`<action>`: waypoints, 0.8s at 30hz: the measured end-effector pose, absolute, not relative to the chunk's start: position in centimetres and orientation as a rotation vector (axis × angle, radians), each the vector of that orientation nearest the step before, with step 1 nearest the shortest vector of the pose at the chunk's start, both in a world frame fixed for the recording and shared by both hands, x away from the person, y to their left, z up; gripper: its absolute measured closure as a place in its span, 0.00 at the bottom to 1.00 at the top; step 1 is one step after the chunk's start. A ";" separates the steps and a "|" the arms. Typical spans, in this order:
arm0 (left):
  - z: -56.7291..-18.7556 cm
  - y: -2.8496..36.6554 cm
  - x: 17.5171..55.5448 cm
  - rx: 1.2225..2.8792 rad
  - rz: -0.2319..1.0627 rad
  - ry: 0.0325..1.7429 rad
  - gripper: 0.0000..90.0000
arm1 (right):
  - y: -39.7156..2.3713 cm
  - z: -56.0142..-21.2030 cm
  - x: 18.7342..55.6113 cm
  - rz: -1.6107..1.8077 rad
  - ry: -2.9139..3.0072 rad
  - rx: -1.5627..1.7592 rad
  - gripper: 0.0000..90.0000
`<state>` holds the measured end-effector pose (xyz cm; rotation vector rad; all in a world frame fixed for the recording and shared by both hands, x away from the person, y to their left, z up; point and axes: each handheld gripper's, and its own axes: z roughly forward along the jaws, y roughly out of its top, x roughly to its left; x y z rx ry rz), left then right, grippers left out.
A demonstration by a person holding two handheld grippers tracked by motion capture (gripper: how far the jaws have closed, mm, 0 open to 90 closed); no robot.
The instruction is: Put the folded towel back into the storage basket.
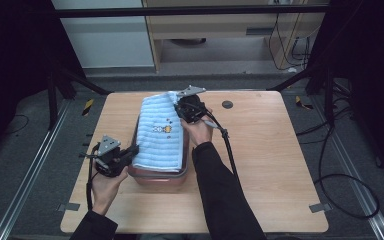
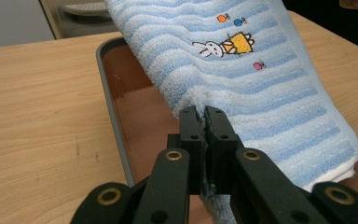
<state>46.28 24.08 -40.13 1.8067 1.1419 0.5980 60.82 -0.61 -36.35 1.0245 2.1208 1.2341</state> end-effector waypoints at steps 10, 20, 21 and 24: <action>-41.3 23.7 46.3 1.853 0.592 1.155 0.96 | -0.7 -38.2 60.8 1.212 2.143 1.034 0.93; -42.2 23.5 46.2 1.883 0.573 1.175 0.96 | -0.8 -39.8 60.9 1.201 2.169 1.052 0.93; -42.3 23.4 46.3 1.886 0.573 1.177 0.96 | -0.8 -39.9 60.9 1.198 2.171 1.047 0.93; -42.5 23.3 46.3 1.897 0.572 1.180 0.96 | -0.8 -40.2 60.9 1.188 2.179 1.052 0.93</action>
